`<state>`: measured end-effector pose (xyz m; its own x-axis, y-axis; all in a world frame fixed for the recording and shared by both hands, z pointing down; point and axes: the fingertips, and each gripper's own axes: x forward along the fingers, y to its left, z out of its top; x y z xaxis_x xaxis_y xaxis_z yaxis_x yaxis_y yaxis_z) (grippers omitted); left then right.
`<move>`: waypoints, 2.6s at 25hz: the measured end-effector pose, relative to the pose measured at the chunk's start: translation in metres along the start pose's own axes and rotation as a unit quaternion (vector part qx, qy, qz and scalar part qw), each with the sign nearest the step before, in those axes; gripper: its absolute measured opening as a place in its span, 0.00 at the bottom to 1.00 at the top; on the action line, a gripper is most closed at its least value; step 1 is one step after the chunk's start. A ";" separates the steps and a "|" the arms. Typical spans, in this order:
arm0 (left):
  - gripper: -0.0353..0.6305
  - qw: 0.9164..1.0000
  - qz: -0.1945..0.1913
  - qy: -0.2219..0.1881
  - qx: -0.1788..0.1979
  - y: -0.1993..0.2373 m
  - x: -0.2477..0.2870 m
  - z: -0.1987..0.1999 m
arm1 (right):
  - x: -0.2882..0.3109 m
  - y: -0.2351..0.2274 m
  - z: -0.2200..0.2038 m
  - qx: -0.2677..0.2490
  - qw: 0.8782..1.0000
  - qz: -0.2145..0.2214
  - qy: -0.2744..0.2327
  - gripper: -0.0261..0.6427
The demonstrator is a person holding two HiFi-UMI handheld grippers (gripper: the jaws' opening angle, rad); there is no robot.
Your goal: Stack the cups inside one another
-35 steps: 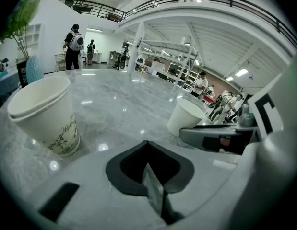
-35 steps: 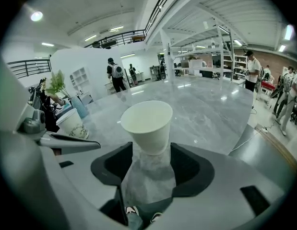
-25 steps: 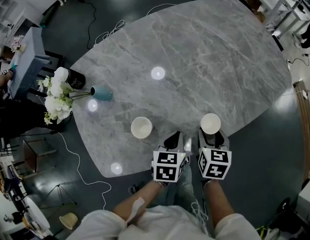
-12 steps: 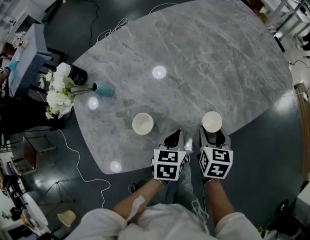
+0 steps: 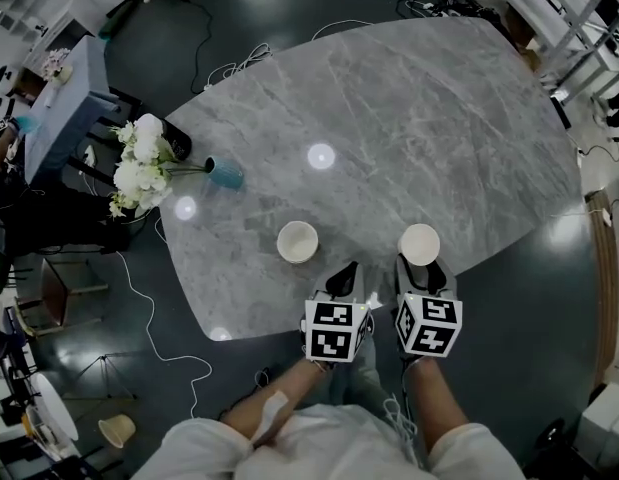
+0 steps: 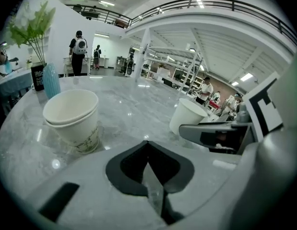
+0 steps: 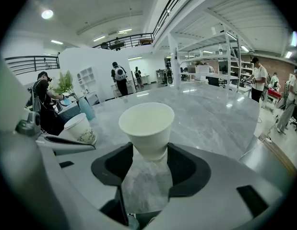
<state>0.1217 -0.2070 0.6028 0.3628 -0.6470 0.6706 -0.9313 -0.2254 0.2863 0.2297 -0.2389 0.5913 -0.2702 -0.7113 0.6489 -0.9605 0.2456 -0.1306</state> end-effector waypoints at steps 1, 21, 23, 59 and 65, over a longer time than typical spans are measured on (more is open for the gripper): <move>0.05 1.000 0.004 -0.005 -0.003 0.002 -0.003 0.002 | -0.001 0.002 0.002 -0.003 1.000 0.002 -0.001 0.35; 0.04 0.994 0.058 -0.081 -0.054 0.035 -0.069 0.020 | -0.029 0.066 0.031 -0.056 0.996 0.056 -0.031 0.35; 0.05 0.992 0.065 -0.087 -0.058 0.042 -0.077 0.022 | -0.030 0.075 0.035 -0.062 0.995 0.063 -0.035 0.35; 0.05 0.972 0.144 -0.151 -0.111 0.126 -0.148 0.033 | -0.018 0.196 0.061 -0.143 0.976 0.160 -0.042 0.35; 0.05 0.974 0.146 -0.127 -0.119 0.137 -0.139 0.014 | -0.007 0.206 0.048 -0.140 0.975 0.168 -0.028 0.35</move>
<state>-0.0564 -0.1583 0.5390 0.0361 -0.8243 0.5650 -0.9479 0.1509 0.2806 0.0306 -0.2147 0.5242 -0.5770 -0.5927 0.5619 -0.7636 0.6356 -0.1137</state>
